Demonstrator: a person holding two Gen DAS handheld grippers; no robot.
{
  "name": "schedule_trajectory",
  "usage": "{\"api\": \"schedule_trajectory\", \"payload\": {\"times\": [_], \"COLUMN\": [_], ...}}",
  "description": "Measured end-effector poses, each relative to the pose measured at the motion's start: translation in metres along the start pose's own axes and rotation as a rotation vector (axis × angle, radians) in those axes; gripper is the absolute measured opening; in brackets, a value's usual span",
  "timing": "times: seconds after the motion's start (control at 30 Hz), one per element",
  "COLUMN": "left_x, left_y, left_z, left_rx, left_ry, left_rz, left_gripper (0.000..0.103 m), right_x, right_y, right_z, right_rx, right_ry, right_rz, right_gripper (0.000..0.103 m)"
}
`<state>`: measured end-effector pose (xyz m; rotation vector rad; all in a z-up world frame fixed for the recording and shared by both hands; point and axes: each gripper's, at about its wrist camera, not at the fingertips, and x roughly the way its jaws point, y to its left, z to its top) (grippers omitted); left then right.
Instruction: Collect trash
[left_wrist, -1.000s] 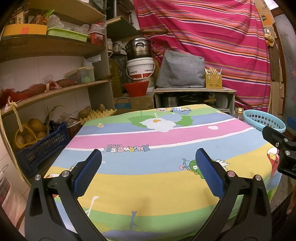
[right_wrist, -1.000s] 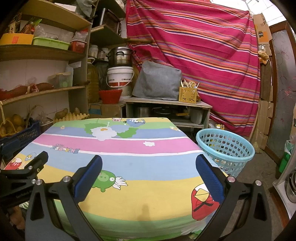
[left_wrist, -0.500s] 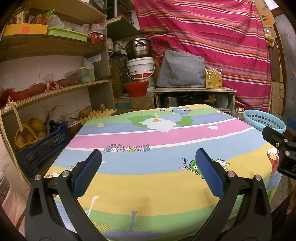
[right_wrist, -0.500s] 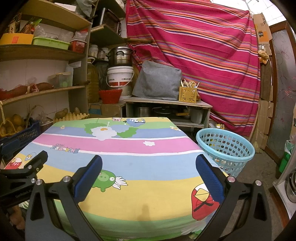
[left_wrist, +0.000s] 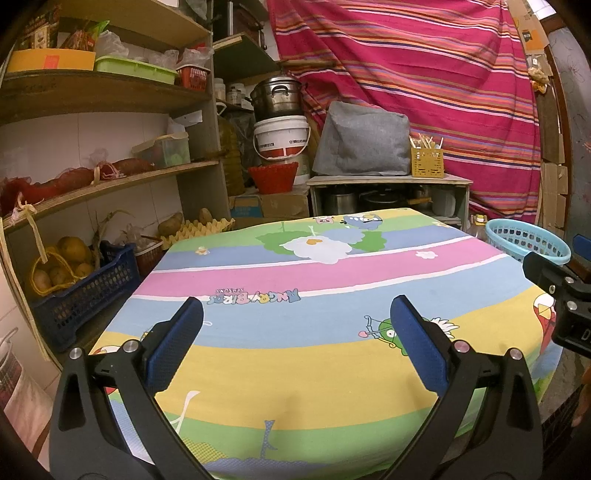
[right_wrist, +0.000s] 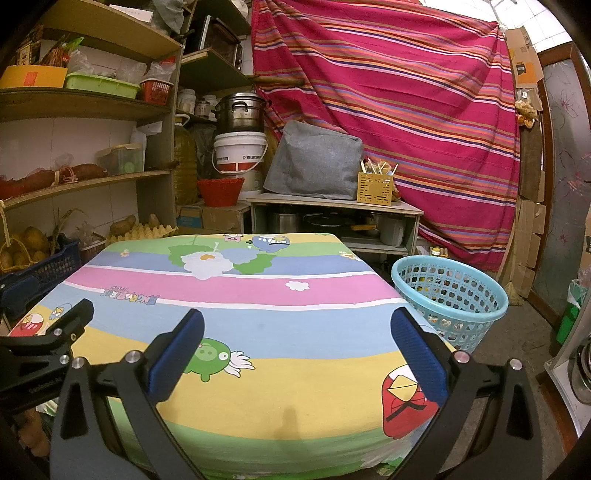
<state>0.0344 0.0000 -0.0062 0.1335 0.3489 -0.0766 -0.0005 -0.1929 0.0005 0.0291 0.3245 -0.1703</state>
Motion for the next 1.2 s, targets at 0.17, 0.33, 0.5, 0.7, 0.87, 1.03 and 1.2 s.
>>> {"api": "schedule_trajectory", "payload": {"times": [0.17,0.33,0.5,0.7,0.87,1.03,1.2], "left_x": [-0.0014,-0.0011,-0.0008,-0.0012,-0.0011,-0.0032,-0.0044], "left_y": [0.0013,0.0009,0.0015,0.0014,0.0019,0.0023,0.0017], "left_z": [0.001,0.0006,0.0006,0.0006,0.0011,0.0015,0.0015], "left_rx": [0.002,0.001,0.002,0.0,-0.001,-0.005,-0.005], "left_ry": [-0.004,-0.003,-0.003,-0.004,-0.004,-0.004,-0.004], "left_rz": [0.002,0.002,0.001,0.003,0.0,-0.007,-0.008], "left_gripper": [0.098,0.098,0.098,0.098,0.098,0.098,0.098], "right_x": [0.0003,-0.0002,0.0001,0.0001,0.0004,0.0009,0.0009], "right_y": [-0.0001,0.0001,-0.0005,-0.0014,-0.002,-0.0033,-0.0039], "right_z": [0.0,0.0002,-0.0001,-0.0002,-0.0004,-0.0008,-0.0009], "right_rx": [-0.001,-0.001,0.0,0.0,0.0,-0.001,-0.001], "right_ry": [-0.002,-0.002,0.001,0.001,0.001,0.002,0.004], "right_rz": [-0.001,0.0,0.0,0.001,0.001,0.001,0.002], "right_gripper": [0.099,0.099,0.099,0.099,0.099,0.099,0.099]}}
